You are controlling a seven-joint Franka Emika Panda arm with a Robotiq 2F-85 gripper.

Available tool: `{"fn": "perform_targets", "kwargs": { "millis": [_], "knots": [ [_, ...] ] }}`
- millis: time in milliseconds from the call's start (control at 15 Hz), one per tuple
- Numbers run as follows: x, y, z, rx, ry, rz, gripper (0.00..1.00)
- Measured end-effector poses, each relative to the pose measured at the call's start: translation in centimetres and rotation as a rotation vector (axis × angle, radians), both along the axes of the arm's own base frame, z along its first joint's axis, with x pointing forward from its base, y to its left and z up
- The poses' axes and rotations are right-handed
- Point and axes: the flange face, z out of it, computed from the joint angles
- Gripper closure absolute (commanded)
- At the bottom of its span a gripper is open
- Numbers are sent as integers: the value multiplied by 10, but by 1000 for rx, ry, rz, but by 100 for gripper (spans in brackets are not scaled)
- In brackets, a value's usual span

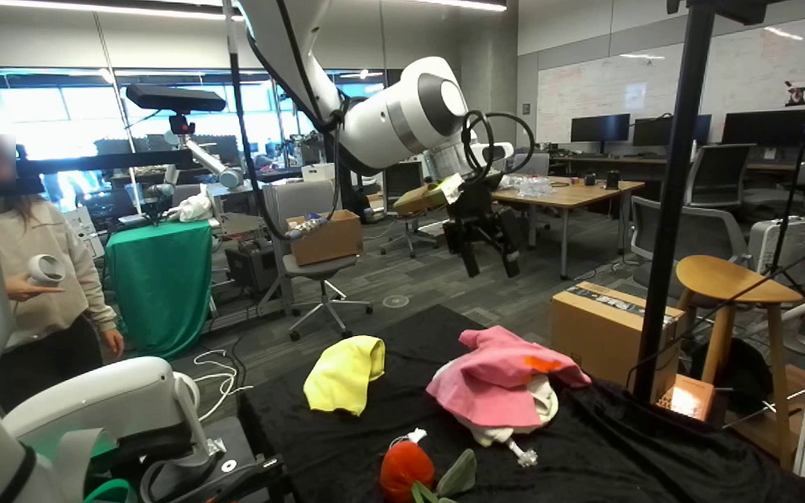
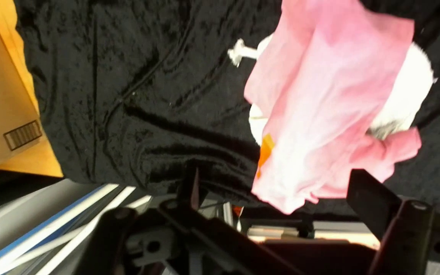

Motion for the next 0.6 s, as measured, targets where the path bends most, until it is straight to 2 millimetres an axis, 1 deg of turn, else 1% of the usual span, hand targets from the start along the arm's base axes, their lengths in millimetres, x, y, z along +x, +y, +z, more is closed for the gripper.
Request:
{"fn": "perform_targets", "kwargs": {
  "millis": [267, 600],
  "knots": [
    [-27, -1, -35, 35, 192, 64, 0],
    [-47, -4, -72, 38, 255, 68, 0]
  ]
}}
